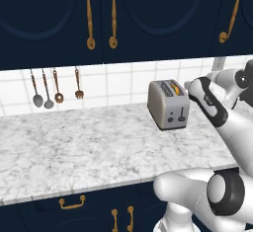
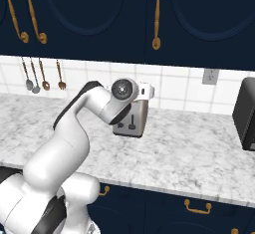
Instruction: Start the toaster. Once the lever pops up, take the bread to the plate on the dining counter.
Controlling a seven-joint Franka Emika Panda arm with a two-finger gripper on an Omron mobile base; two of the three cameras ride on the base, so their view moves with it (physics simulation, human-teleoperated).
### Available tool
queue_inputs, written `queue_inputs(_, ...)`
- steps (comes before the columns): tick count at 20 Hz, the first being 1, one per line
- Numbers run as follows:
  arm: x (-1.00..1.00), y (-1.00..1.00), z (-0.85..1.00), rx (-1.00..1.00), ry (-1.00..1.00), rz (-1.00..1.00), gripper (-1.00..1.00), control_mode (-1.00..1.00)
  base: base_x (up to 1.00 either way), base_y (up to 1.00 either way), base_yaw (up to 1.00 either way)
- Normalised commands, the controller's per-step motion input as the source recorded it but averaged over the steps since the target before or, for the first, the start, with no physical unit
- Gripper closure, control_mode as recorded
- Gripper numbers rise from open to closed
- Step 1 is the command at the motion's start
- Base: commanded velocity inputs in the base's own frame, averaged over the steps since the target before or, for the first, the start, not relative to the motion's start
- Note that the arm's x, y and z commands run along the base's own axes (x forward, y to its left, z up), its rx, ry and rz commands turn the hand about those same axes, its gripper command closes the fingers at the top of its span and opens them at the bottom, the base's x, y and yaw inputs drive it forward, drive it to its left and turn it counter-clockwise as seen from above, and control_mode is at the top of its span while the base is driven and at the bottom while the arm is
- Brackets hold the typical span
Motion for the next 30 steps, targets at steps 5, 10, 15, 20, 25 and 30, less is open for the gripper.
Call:
queue_inputs(5, 0.07, 0.0, -0.12, 0.0, 0.0, 0.0, -1.0, -1.0, 0.0, 0.0, 0.0)
queue_inputs(10, 0.21, 0.0, -0.05, 0.0, -0.01, 0.0, -1.0, -1.0, 0.0, 0.0, 0.0)
queue_inputs(15, 0.27, 0.0, -0.16, 0.0, 0.0, 0.0, -1.0, -1.0, 0.0, 0.0, 0.0)
queue_inputs(20, 0.17, 0.0, -0.07, 0.0, 0.0, 0.0, -1.0, -1.0, 0.0, 0.0, 0.0)
queue_inputs(25, 0.08, 0.0, -0.02, 0.0, 0.0, 0.0, -1.0, -1.0, 0.0, 0.0, 0.0)
queue_inputs(30, 0.0, 0.0, 0.0, 0.0, 0.0, 0.0, -1.0, -1.0, 0.0, 0.0, 0.0)
